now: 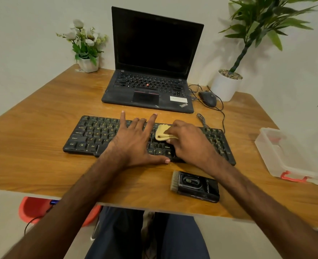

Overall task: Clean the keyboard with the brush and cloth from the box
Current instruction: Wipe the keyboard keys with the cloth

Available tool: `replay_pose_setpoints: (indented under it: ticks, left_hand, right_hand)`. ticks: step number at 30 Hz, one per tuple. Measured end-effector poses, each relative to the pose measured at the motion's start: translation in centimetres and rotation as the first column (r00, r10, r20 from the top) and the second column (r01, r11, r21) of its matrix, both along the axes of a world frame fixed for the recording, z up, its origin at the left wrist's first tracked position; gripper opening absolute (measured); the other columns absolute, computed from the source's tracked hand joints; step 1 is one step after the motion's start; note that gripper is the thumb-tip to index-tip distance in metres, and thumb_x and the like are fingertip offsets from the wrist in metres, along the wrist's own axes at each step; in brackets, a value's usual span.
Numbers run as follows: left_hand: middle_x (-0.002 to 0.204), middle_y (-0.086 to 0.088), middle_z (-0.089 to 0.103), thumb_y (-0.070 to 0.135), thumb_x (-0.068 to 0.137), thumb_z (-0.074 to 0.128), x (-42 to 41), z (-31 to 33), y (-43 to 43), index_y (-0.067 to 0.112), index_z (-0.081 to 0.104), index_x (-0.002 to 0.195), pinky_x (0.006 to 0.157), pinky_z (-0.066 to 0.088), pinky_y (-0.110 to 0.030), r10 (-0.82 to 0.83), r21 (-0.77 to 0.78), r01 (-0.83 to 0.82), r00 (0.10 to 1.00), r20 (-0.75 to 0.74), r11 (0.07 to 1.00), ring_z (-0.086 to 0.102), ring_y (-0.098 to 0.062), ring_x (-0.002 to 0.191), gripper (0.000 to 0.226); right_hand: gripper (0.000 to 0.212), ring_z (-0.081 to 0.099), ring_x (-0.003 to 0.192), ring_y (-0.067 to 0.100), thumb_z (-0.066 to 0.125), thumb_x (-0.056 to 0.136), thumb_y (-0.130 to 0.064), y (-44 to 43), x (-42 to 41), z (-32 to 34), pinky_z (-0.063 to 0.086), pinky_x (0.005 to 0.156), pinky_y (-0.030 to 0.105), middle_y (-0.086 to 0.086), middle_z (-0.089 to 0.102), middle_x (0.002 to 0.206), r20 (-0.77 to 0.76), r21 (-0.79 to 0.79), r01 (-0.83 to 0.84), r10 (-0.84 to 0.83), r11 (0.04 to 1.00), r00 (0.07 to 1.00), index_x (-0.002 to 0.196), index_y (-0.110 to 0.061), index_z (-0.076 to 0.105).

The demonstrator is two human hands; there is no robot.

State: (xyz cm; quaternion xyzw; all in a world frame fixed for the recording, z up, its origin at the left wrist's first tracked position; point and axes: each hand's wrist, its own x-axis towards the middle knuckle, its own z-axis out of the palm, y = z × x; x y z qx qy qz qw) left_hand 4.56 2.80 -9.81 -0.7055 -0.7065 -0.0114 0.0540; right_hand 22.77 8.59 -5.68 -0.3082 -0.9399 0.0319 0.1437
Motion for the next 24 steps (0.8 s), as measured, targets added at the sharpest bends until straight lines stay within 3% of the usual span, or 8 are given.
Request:
replay_pose_setpoints:
  ticks: [3, 5, 9, 12, 14, 19, 22, 24]
  left_hand:
    - [0.161, -0.016, 0.026, 0.105, 0.057, 0.008, 0.0, 0.0, 0.1, 0.016, -0.021, 0.154, 0.116, -0.005, -0.068, -0.016, 0.020, 0.016, 1.000, 0.000, 1.000, 0.025, -0.030, 0.149, 0.135]
    - [0.161, -0.016, 0.025, 0.105, 0.057, 0.008, 0.0, -0.1, 0.0, 0.016, -0.022, 0.154, 0.116, -0.007, -0.067, -0.018, 0.019, 0.018, 1.000, -0.003, 1.000, 0.023, -0.030, 0.149, 0.134]
    - [0.164, -0.014, 0.018, 0.104, 0.059, 0.009, 0.1, 0.0, -0.1, 0.017, -0.026, 0.152, 0.115, -0.010, -0.066, 0.001, -0.015, -0.001, 1.000, -0.008, 1.000, 0.018, -0.030, 0.151, 0.132]
    - [0.164, -0.014, 0.019, 0.105, 0.059, 0.008, 0.1, 0.1, 0.0, 0.016, -0.027, 0.152, 0.115, -0.010, -0.067, 0.007, -0.013, -0.007, 1.000, -0.016, 1.000, 0.019, -0.030, 0.151, 0.133]
    - [0.163, -0.014, 0.021, 0.105, 0.059, 0.007, 0.1, -0.1, 0.0, 0.016, -0.026, 0.153, 0.115, -0.009, -0.067, 0.004, 0.001, -0.004, 1.000, -0.014, 1.000, 0.020, -0.029, 0.151, 0.134]
    - [0.164, -0.014, 0.019, 0.105, 0.058, 0.009, 0.2, -0.1, -0.2, 0.016, -0.025, 0.153, 0.115, -0.008, -0.067, 0.002, 0.018, -0.002, 1.000, 0.007, 1.000, 0.018, -0.030, 0.151, 0.134]
    - [0.165, -0.013, 0.013, 0.105, 0.058, 0.009, 0.5, 0.1, -0.5, 0.017, -0.031, 0.150, 0.115, -0.009, -0.067, 0.007, 0.015, -0.007, 1.000, -0.001, 1.000, 0.013, -0.031, 0.152, 0.134]
    - [0.166, -0.012, 0.011, 0.105, 0.058, 0.010, 0.6, 0.0, -0.7, 0.017, -0.031, 0.149, 0.115, -0.009, -0.067, 0.027, 0.015, -0.027, 1.000, 0.000, 1.000, 0.011, -0.032, 0.152, 0.134]
  right_hand:
    - [0.024, 0.057, 0.096, 0.006, 0.066, 0.091, -0.021, -0.5, 0.7, 1.3, 0.047, 0.086, 0.026, -0.007, 0.062, 0.106, 0.037, -0.209, -0.229, 0.242, 0.951, 0.970, 0.114, -0.017, 0.071]
    - [0.025, 0.056, 0.097, 0.005, 0.067, 0.090, -0.020, 0.1, 1.2, 2.1, 0.045, 0.087, 0.024, -0.009, 0.063, 0.107, 0.018, -0.258, -0.204, 0.215, 0.945, 0.976, 0.114, -0.016, 0.070]
    - [0.031, 0.054, 0.102, 0.013, 0.064, 0.091, -0.015, 2.8, 1.0, 2.5, 0.039, 0.085, 0.022, 0.001, 0.062, 0.112, -0.196, 0.091, 0.107, -0.088, 0.990, 0.977, 0.122, -0.014, 0.067]
    - [0.032, 0.054, 0.104, 0.015, 0.063, 0.092, -0.012, 2.7, -0.6, 0.5, 0.042, 0.088, 0.022, 0.002, 0.059, 0.115, -0.045, 0.178, 0.101, -0.094, 0.979, 0.995, 0.124, -0.015, 0.064]
    - [0.032, 0.054, 0.103, 0.016, 0.065, 0.089, -0.009, 1.9, -1.4, -0.7, 0.050, 0.091, 0.031, 0.002, 0.059, 0.111, 0.024, 0.162, 0.033, -0.037, 0.986, 0.999, 0.121, -0.014, 0.066]
    - [0.025, 0.054, 0.101, 0.010, 0.066, 0.090, -0.013, -0.1, -0.5, 0.5, 0.048, 0.089, 0.029, -0.005, 0.060, 0.109, 0.077, -0.043, -0.132, 0.135, 0.990, 0.988, 0.114, -0.017, 0.069]
    - [0.023, 0.058, 0.098, 0.005, 0.069, 0.088, -0.015, 1.4, 0.8, 3.5, 0.048, 0.089, 0.029, -0.011, 0.065, 0.106, 0.176, -0.342, -0.091, 0.159, 0.935, 0.971, 0.110, -0.021, 0.071]
    - [0.024, 0.059, 0.100, 0.007, 0.070, 0.088, -0.016, 2.7, 1.1, 4.7, 0.048, 0.090, 0.030, -0.008, 0.067, 0.108, 0.191, -0.360, -0.040, 0.115, 0.932, 0.975, 0.112, -0.020, 0.071]
